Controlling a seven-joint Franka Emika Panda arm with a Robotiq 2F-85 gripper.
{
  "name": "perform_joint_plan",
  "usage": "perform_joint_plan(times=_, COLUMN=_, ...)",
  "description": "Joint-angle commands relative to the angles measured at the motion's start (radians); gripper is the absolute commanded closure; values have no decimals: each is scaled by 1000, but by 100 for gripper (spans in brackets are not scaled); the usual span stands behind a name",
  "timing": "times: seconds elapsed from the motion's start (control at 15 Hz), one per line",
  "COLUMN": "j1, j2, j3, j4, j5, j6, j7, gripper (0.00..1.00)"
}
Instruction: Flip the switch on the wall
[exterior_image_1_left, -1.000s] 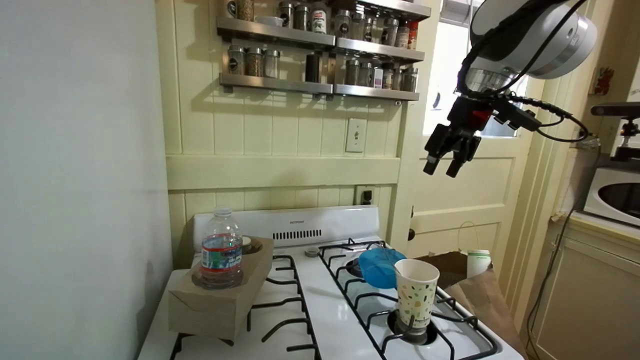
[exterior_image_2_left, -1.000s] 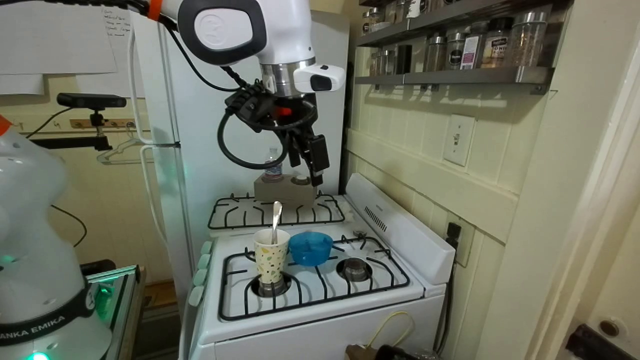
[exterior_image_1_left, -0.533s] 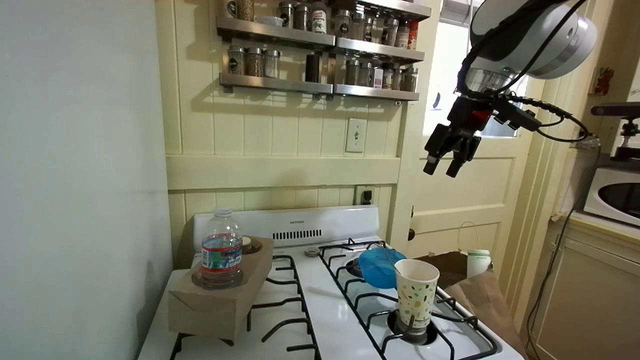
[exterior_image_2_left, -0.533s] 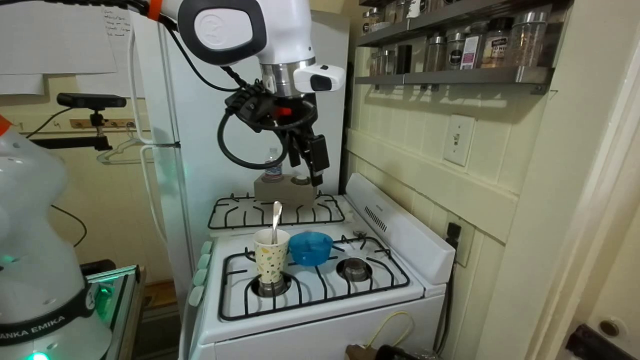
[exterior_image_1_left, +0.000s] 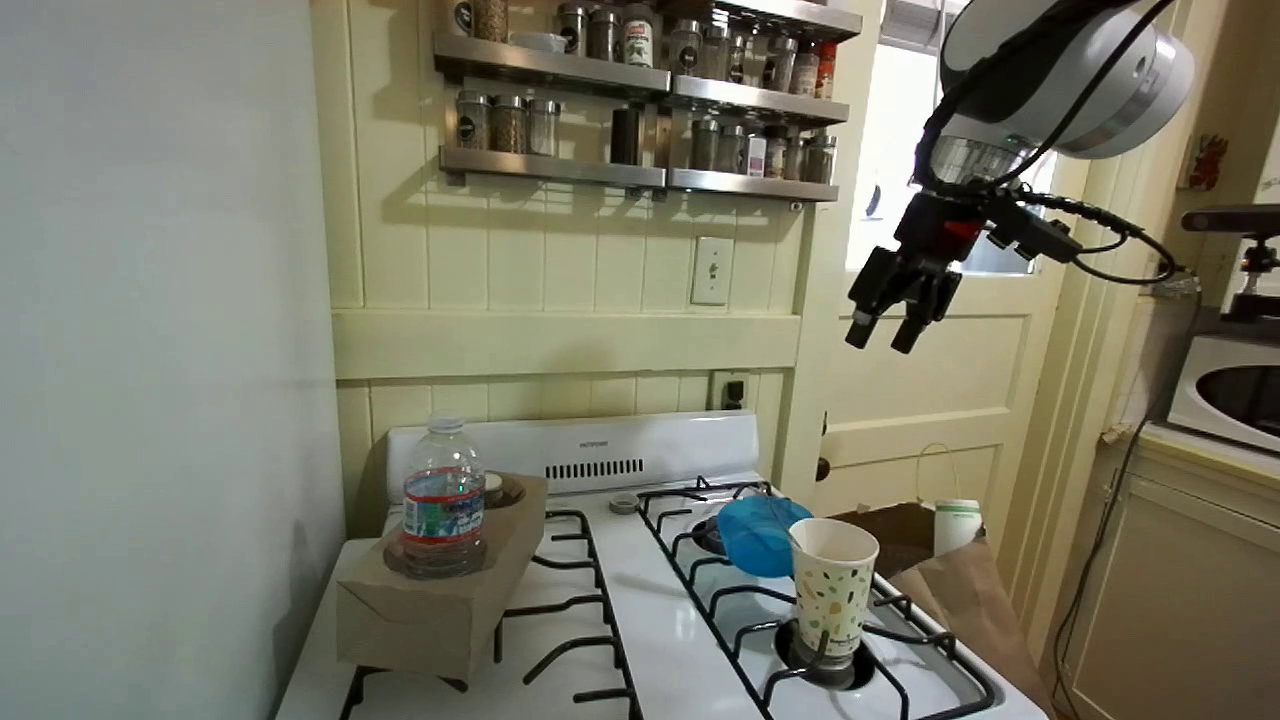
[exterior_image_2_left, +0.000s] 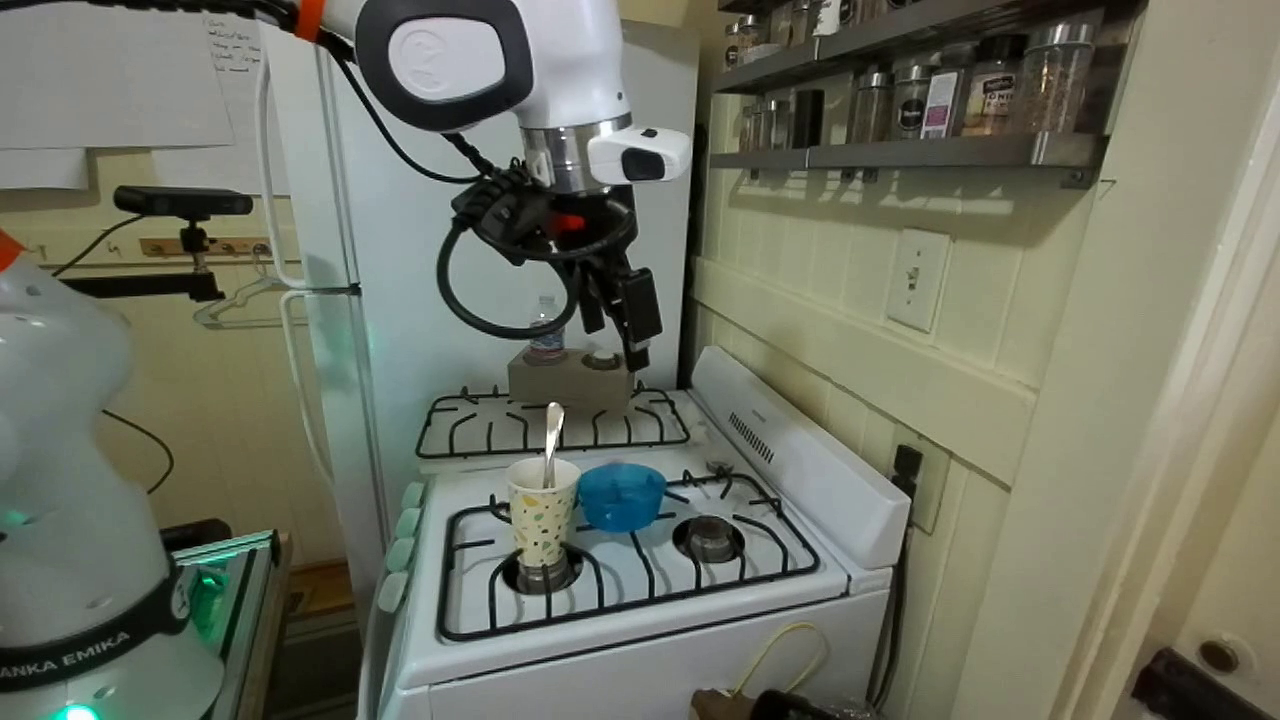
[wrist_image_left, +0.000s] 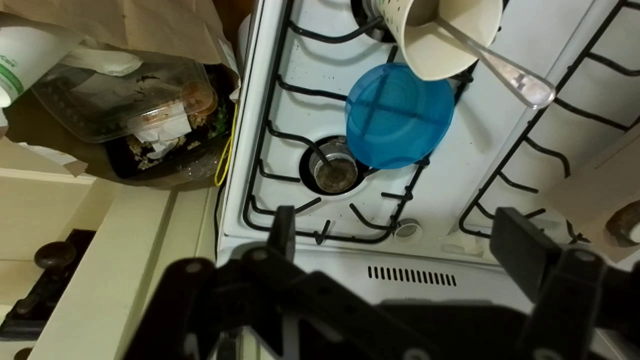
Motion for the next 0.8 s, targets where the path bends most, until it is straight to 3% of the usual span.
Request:
perform_joint_plan(times=0.0, j1=4, j2=48, j3=-6, j4=-4, j5=71, j6=243, j7=-36, gripper=0)
perform_joint_plan(times=0.27, j1=48, j2=113, j3=18, j4=19, j5=50, j6=552, j7=-81, gripper=0)
perform_joint_plan(times=0.4, j1=83, j2=138, j3=26, j4=14, j5=20, j6=644, j7=-137, gripper=0)
perform_joint_plan(times=0.53, j1=67, j2=162, j3=58, j4=22, j5=-66, j6=633, j7=-153, gripper=0)
perform_joint_plan(times=0.73, j1=-28, j2=188, j3=129, j4=16, j5=-270, j6=600, j7=-93, gripper=0)
